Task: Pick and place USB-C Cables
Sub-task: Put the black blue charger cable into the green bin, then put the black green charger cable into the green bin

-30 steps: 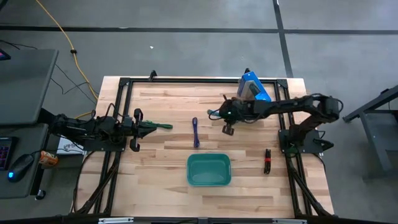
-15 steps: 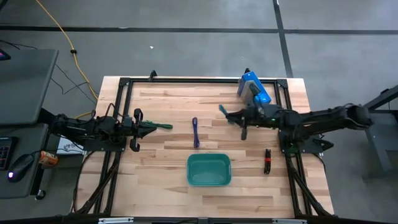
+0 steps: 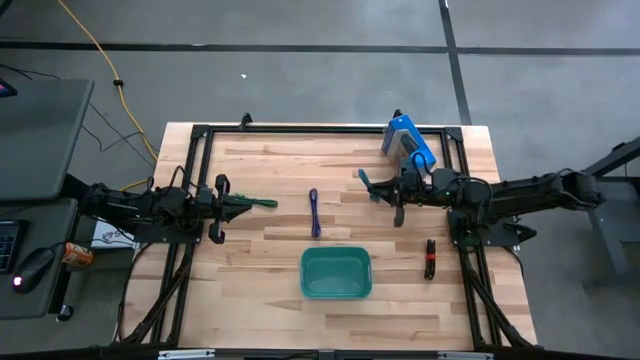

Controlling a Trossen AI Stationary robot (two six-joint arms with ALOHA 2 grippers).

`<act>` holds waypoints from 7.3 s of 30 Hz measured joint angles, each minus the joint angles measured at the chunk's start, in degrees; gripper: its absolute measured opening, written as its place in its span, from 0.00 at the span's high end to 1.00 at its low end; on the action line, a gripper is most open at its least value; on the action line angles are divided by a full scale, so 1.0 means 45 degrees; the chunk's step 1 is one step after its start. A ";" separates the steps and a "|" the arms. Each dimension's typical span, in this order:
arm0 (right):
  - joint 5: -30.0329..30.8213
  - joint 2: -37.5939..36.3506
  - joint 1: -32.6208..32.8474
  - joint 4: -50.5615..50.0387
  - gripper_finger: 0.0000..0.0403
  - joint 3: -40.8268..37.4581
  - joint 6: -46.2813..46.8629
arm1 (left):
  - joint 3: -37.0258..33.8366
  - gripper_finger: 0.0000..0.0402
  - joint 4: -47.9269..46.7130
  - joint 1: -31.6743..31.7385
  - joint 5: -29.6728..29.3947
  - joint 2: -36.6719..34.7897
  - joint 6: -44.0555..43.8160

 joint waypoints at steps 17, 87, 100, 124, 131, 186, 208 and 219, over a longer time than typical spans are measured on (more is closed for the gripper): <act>-0.0663 0.0000 0.0387 0.0007 0.99 0.0015 0.0442 | 0.0001 1.00 -0.0001 0.0002 0.0000 0.0000 0.0002; -0.1185 1.2162 0.5527 -1.1493 0.99 1.1168 0.2093 | 0.0001 1.00 -0.0005 0.0002 0.0000 0.0000 0.0001; -0.1146 1.2162 0.5508 -1.0724 0.98 1.0438 0.2454 | -0.0004 1.00 -0.0001 0.0002 0.0000 0.0000 0.0001; -0.1174 1.2162 0.5505 -1.0928 0.75 1.0438 0.2424 | -0.0001 1.00 -0.0001 0.0001 0.0000 0.0000 0.0001; -0.0473 1.2162 0.5493 -1.0877 0.62 1.0438 0.2857 | -0.0001 1.00 -0.0001 -0.0003 0.0000 0.0000 0.0001; 0.3194 0.0373 0.3685 -0.2412 0.53 0.1287 -0.1547 | 0.0000 1.00 0.0015 -0.0003 -0.0005 0.0000 -0.0001; 0.0965 -0.2739 0.0899 -0.3349 0.53 0.1273 -0.2322 | 0.0000 1.00 0.0000 -0.0003 -0.0005 0.0000 -0.0001; 0.0972 -0.2730 0.0911 -0.3484 0.53 0.1273 -0.0744 | 0.0001 1.00 0.0002 0.0002 -0.0010 0.0000 0.0024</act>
